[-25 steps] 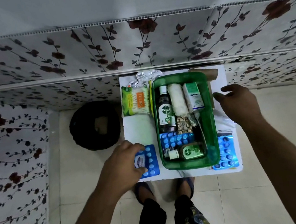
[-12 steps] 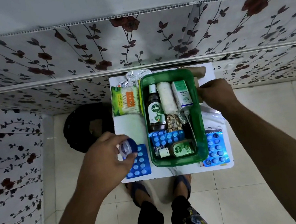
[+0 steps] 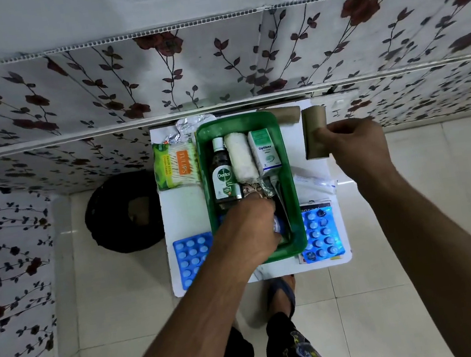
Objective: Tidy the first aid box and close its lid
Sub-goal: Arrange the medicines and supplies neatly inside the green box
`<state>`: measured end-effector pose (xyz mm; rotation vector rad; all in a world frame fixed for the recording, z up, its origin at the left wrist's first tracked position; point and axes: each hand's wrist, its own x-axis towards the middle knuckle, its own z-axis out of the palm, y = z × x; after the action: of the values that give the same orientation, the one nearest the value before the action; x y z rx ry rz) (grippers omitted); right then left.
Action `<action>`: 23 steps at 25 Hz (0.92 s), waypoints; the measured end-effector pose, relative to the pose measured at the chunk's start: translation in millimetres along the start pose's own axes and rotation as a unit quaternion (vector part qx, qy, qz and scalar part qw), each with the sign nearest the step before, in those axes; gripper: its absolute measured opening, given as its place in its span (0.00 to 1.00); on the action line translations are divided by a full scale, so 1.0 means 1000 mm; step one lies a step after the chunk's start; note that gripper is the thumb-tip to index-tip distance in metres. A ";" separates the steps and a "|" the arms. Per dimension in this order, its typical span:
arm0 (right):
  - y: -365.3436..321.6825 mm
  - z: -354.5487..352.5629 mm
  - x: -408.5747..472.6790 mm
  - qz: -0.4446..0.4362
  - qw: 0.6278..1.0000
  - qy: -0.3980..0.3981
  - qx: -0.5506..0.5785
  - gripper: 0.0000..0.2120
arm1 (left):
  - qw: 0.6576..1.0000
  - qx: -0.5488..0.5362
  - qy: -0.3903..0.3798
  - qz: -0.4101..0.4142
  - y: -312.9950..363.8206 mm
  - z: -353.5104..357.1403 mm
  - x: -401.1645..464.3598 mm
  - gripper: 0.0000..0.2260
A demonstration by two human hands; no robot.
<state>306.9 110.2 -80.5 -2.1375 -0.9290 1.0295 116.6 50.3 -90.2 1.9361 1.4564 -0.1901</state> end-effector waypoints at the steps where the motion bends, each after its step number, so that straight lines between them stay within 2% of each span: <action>1: 0.000 -0.004 -0.002 0.001 1.000 0.003 0.008 0.13 | 1.000 -0.007 -0.007 0.007 0.002 0.005 0.002 0.10; 4: -0.003 -0.010 -0.013 0.009 1.000 -0.008 0.029 0.13 | 0.998 -0.036 -0.032 0.028 0.001 0.009 -0.003 0.08; 6: -0.006 -0.011 -0.030 0.010 0.999 -0.018 0.043 0.11 | 0.994 -0.112 0.001 0.016 -0.005 -0.006 -0.015 0.10; 7: -0.008 -0.011 -0.041 0.011 0.998 -0.026 0.061 0.10 | 0.983 -0.181 0.040 -0.006 -0.010 -0.019 -0.022 0.11; 9: -0.012 -0.008 -0.066 0.018 0.994 -0.072 0.085 0.10 | 0.939 -0.302 0.153 -0.059 -0.026 -0.045 -0.037 0.09; 10: -0.012 -0.003 -0.079 0.022 0.991 -0.107 0.074 0.13 | 0.917 -0.329 0.208 -0.087 -0.038 -0.053 -0.043 0.08; 12: -0.009 0.018 -0.104 -0.002 0.984 -0.175 -0.044 0.17 | 0.898 -0.320 0.266 -0.142 -0.066 -0.057 -0.052 0.08; 14: -0.007 0.043 -0.118 -0.053 0.961 -0.208 -0.175 0.17 | 0.901 -0.301 0.255 -0.183 -0.089 -0.049 -0.058 0.07; 15: -0.007 0.053 -0.120 -0.070 0.952 -0.216 -0.205 0.16 | 0.902 -0.300 0.243 -0.192 -0.097 -0.043 -0.060 0.07; 19: -0.003 0.076 -0.113 -0.133 0.932 -0.218 -0.258 0.18 | 0.922 -0.277 0.177 -0.204 -0.115 -0.017 -0.062 0.07; 23: 0.003 0.087 -0.122 -0.167 0.914 -0.227 -0.293 0.17 | 0.949 -0.193 0.117 -0.222 -0.127 0.016 -0.068 0.18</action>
<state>180.4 30.6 -77.8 -2.0902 -1.9628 1.1948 -16.8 3.1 -123.9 1.3330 1.9124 0.1241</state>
